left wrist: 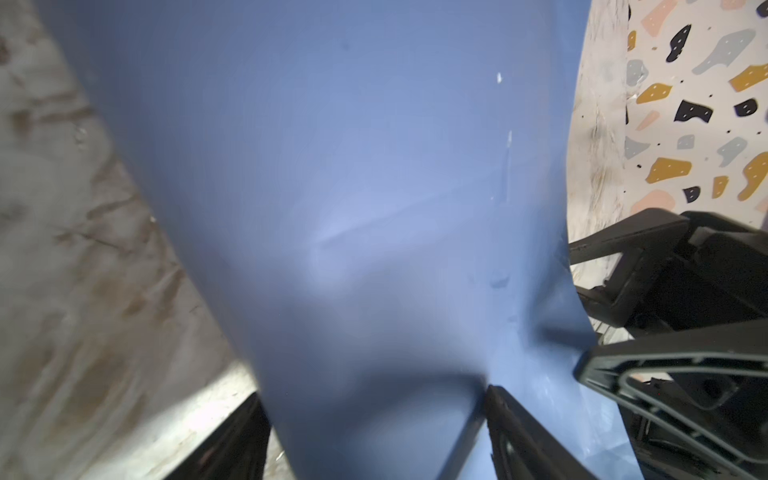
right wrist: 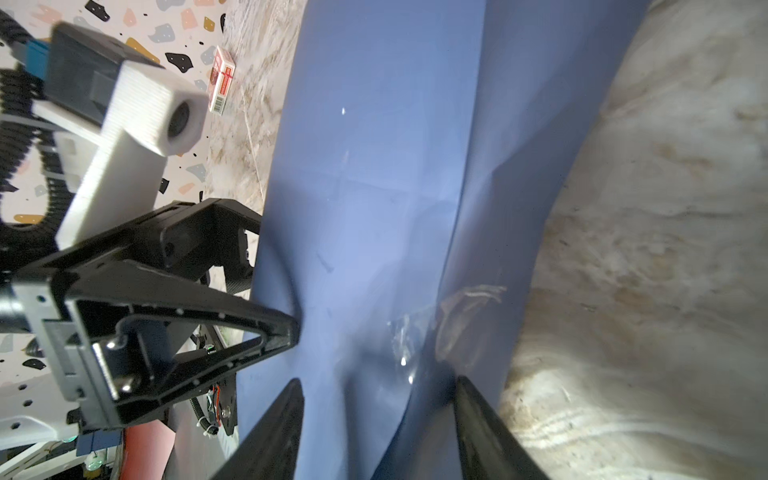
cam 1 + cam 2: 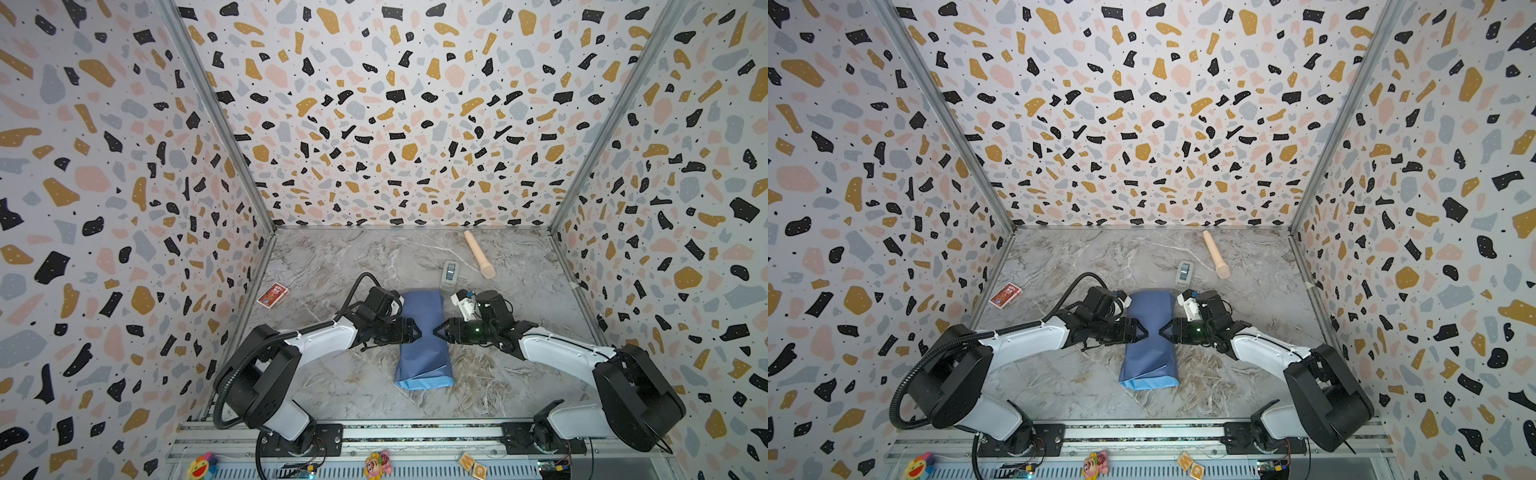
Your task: Wrap the gift box in paper
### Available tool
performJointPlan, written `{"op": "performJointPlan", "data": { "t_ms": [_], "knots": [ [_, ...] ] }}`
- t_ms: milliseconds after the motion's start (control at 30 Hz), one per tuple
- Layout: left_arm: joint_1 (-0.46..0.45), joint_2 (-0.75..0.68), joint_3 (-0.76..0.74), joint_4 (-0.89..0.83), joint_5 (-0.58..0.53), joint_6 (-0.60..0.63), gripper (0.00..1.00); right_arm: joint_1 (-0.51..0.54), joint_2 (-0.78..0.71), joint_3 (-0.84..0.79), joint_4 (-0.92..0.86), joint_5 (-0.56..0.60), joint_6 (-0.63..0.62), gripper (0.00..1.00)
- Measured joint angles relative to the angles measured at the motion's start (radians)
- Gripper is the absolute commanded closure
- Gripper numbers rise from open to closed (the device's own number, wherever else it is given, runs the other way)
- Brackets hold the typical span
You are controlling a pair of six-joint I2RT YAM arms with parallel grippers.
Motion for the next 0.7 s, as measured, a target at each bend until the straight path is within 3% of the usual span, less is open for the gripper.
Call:
{"op": "performJointPlan", "data": {
  "t_ms": [233, 400, 567, 700],
  "knots": [
    [0.065, 0.103, 0.116, -0.008, -0.015, 0.012, 0.18, -0.015, 0.145, 0.109, 0.035, 0.026, 0.003, 0.45],
    [0.100, 0.154, 0.193, -0.027, -0.047, 0.038, 0.12, -0.051, 0.246, 0.245, 0.016, 0.034, -0.051, 0.37],
    [0.110, 0.074, 0.171, -0.049, -0.084, 0.084, 0.07, -0.064, 0.191, 0.257, -0.036, 0.079, -0.133, 0.23],
    [0.112, -0.065, 0.053, -0.050, -0.092, 0.114, 0.07, -0.034, 0.093, 0.179, -0.068, 0.089, -0.151, 0.21]
  ]
}}
